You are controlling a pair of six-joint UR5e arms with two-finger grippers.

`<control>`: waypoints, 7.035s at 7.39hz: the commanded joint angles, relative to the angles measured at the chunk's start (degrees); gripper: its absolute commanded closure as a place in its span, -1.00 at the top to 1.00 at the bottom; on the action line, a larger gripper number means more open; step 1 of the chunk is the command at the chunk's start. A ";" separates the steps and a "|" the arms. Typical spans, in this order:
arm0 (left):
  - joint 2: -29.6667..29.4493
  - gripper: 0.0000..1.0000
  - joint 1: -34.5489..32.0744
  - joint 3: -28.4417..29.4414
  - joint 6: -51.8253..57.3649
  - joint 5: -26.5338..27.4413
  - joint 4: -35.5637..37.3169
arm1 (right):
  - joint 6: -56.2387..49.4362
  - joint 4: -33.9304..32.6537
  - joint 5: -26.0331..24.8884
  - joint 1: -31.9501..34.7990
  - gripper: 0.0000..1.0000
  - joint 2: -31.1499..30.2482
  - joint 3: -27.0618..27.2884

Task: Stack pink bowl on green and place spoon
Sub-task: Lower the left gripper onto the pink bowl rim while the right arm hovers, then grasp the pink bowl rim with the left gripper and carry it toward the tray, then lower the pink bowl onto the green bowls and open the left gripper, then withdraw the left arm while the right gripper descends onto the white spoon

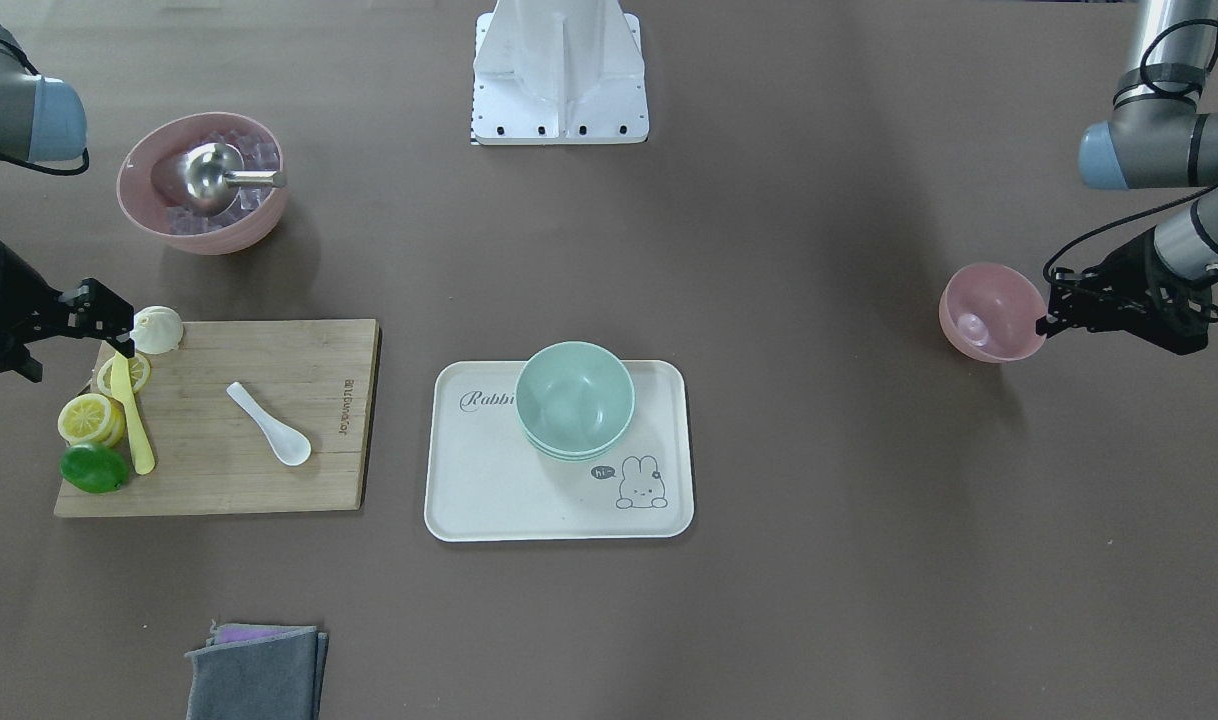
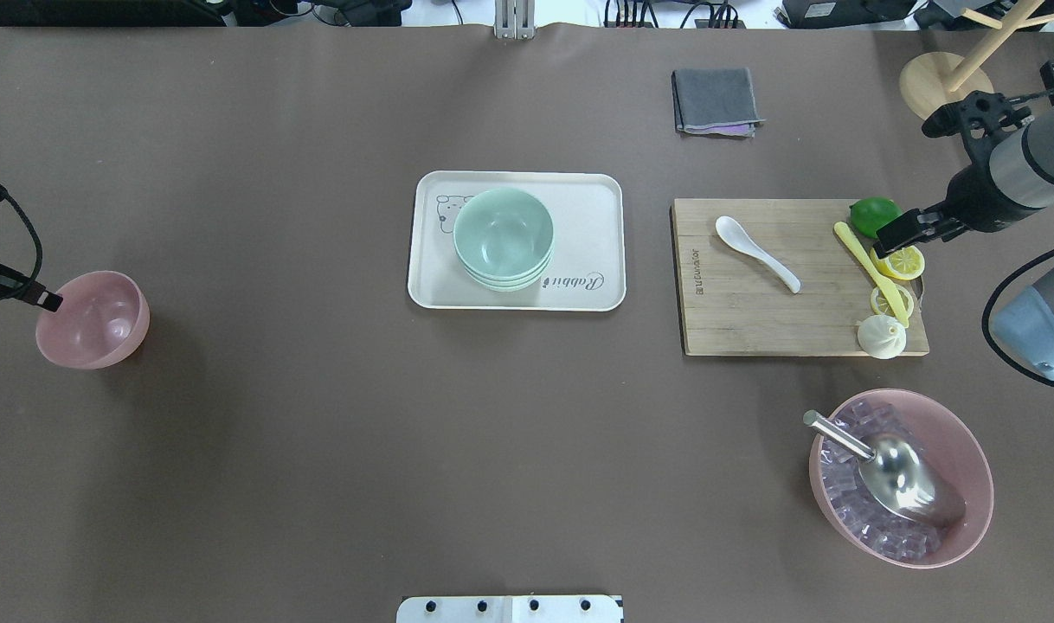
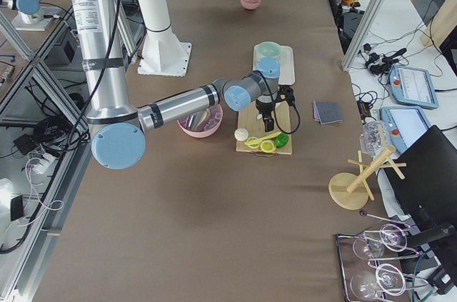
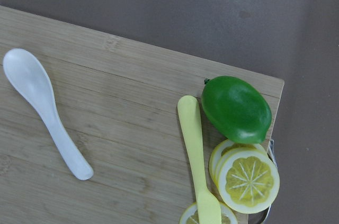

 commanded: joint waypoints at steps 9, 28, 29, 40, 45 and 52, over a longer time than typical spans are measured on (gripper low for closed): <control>-28.94 -1.00 9.03 -19.20 -32.85 7.34 37.28 | -0.09 0.00 -0.09 -0.09 1.00 0.52 0.09; -46.74 -1.00 23.57 5.59 -48.11 23.36 26.33 | -0.09 0.00 -0.09 -0.09 1.00 0.78 -0.26; -46.48 -0.56 23.48 5.59 -48.02 23.36 24.24 | -0.09 0.00 -0.09 -0.09 1.00 0.87 -0.26; -20.36 0.96 0.76 -11.97 -28.44 -0.42 16.13 | -0.61 -0.09 -6.21 -5.69 1.00 7.54 -1.32; 1.75 0.99 -19.82 -8.40 22.20 -3.36 22.16 | -13.15 0.00 -6.77 -9.49 1.00 10.89 -4.82; 2.65 1.00 -23.10 -7.95 31.08 -3.27 28.17 | -15.99 4.12 -6.86 -12.39 -0.24 11.33 -12.39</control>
